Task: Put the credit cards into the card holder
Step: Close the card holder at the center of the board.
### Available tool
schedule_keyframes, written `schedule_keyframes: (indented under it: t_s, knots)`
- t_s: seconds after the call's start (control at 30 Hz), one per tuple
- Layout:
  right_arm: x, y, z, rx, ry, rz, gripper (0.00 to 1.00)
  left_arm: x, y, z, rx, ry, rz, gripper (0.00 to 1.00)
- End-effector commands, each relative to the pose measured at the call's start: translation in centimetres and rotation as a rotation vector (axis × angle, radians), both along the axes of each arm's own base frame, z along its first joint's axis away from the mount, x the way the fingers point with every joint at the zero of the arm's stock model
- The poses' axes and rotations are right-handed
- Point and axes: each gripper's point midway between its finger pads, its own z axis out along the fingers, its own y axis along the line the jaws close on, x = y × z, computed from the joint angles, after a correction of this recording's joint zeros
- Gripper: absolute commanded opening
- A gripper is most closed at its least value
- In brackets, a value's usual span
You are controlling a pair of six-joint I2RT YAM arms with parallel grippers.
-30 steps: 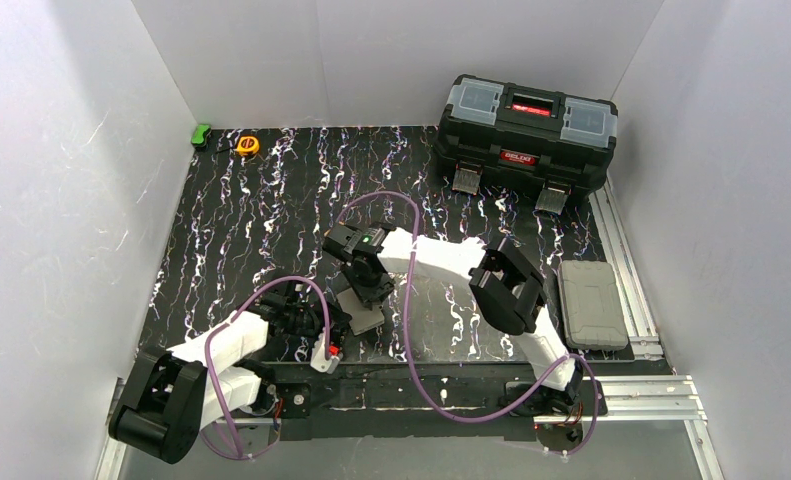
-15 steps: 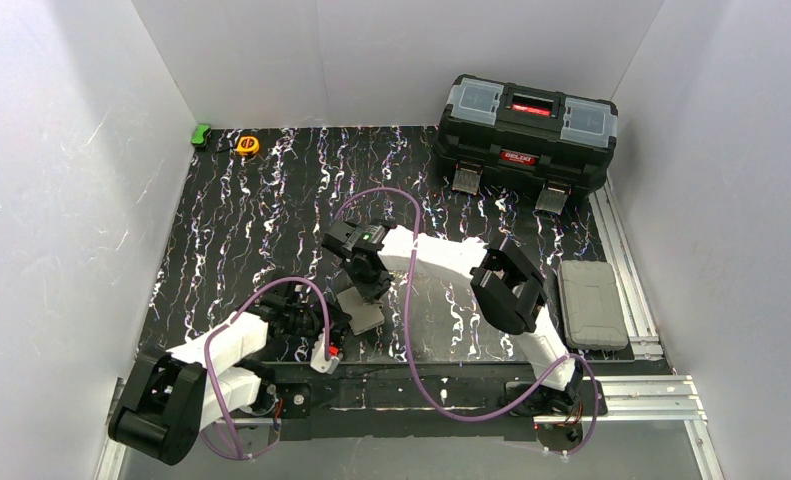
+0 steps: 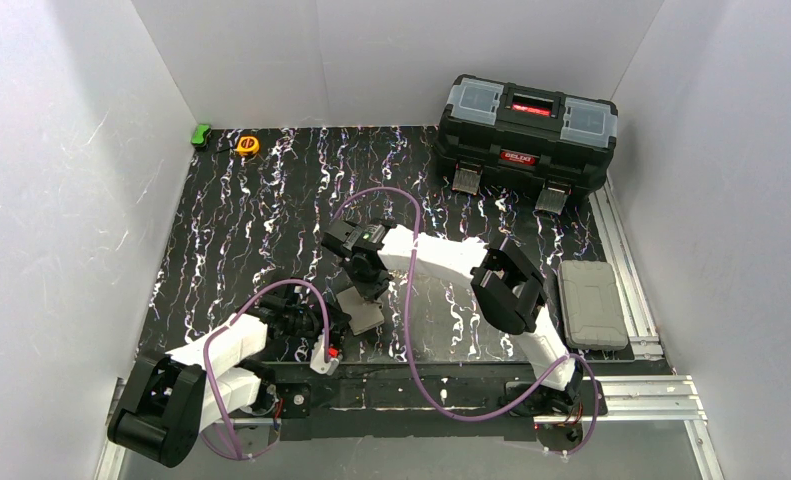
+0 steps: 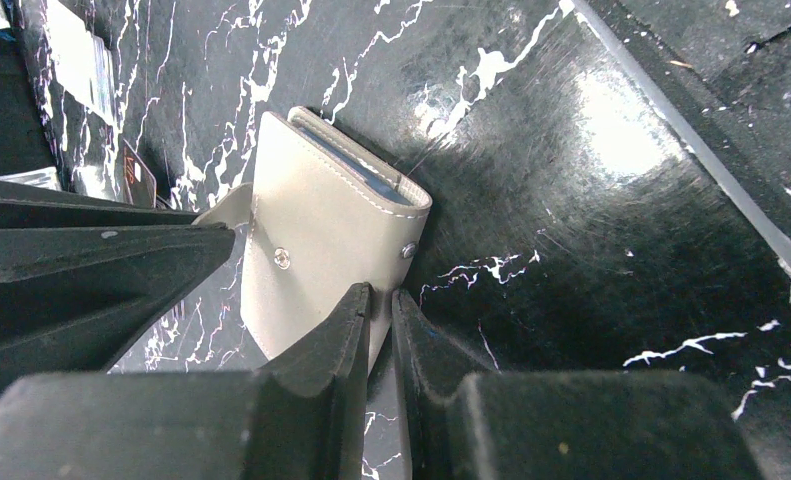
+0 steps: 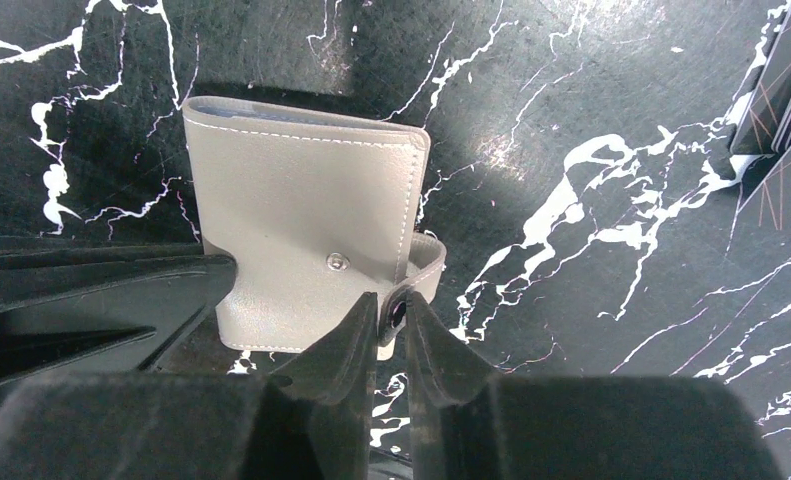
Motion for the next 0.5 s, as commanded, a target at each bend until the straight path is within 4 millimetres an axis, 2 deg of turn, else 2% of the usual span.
schedule_keyframes:
  t_s: [0.0, 0.1, 0.17, 0.47]
  knots:
    - [0.41, 1.33, 2.12, 0.054, -0.023, 0.007, 0.25, -1.63, 0.66, -1.35, 0.029, 0.075, 0.006, 0.1]
    - [0.36, 1.27, 2.12, 0.051, -0.02, 0.009, 0.32, -1.57, 0.66, -1.31, 0.029, 0.074, 0.007, 0.1]
    - [0.36, 1.29, 2.14, 0.054, -0.02, 0.01, 0.32, -1.65, 0.65, -1.33, 0.028, 0.076, 0.006, 0.1]
    - [0.2, 1.25, 1.75, 0.043, -0.008, 0.009, 0.25, -1.62, 0.65, -1.31, 0.028, 0.075, 0.008, 0.1]
